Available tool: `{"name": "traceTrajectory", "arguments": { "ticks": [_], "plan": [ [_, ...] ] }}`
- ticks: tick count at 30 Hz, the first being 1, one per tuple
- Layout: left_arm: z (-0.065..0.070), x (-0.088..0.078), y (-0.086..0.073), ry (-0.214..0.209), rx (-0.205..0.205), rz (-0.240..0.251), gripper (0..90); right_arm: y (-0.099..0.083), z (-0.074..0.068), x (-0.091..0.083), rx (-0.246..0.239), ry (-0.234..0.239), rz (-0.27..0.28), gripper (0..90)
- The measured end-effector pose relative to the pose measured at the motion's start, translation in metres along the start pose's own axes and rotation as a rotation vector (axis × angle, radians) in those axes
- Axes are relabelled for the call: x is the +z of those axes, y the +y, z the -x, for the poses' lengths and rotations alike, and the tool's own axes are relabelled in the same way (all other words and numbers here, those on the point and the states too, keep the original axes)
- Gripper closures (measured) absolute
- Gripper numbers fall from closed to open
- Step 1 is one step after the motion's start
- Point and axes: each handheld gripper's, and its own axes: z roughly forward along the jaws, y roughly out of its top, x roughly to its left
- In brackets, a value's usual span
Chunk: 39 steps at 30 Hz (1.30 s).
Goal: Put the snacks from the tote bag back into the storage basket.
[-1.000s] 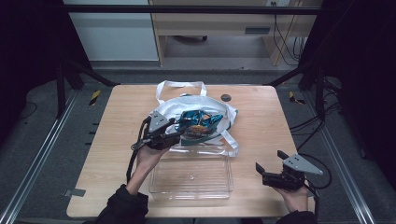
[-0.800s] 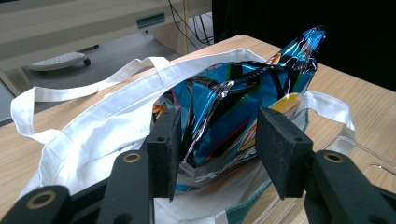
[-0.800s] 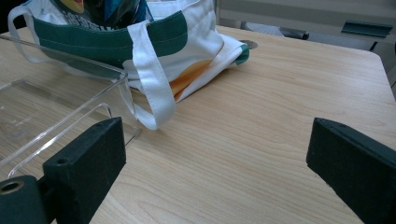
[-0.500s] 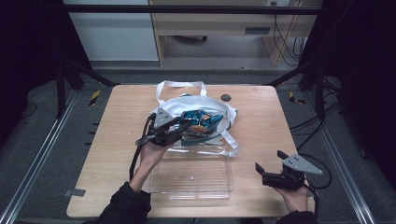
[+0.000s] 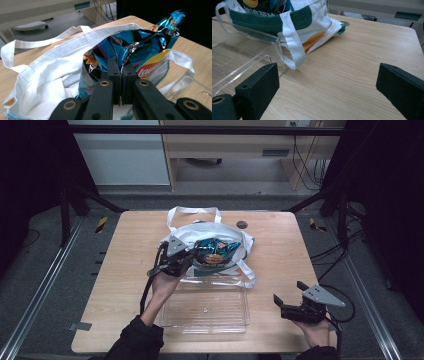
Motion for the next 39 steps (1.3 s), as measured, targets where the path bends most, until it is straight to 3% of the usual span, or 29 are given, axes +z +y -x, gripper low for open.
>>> {"name": "traceTrajectory", "arguments": {
  "ticks": [7, 14, 17, 21, 29, 37, 39],
  "plan": [
    [0.003, -0.002, -0.003, -0.01, 0.032, 0.008, 85.0, 0.0, 0.0, 0.0, 0.0, 0.0, -0.002, 5.1],
    [0.002, 0.003, 0.001, -0.002, 0.073, 0.03, 55.7, 0.0, 0.0, 0.0, -0.001, -0.001, -0.003, 5.1],
    [0.002, 0.009, 0.001, 0.019, 0.07, 0.037, 53.1, 0.0, 0.0, 0.0, -0.001, 0.0, -0.002, 5.1],
    [0.002, 0.015, 0.002, 0.02, 0.043, 0.016, 57.9, 0.0, 0.0, 0.0, 0.0, 0.002, -0.002, 5.1],
    [-0.002, 0.014, 0.005, 0.018, 0.003, 0.01, 84.5, 0.0, 0.0, 0.0, -0.001, 0.003, -0.003, 5.1],
    [-0.002, 0.013, 0.007, 0.0, -0.059, 0.029, 88.7, 0.0, 0.0, 0.0, -0.001, 0.001, -0.004, 5.1],
    [0.0, 0.011, 0.009, 0.001, -0.055, 0.038, 88.9, 0.0, 0.0, 0.0, -0.002, 0.001, -0.004, 5.1]
  ]
}}
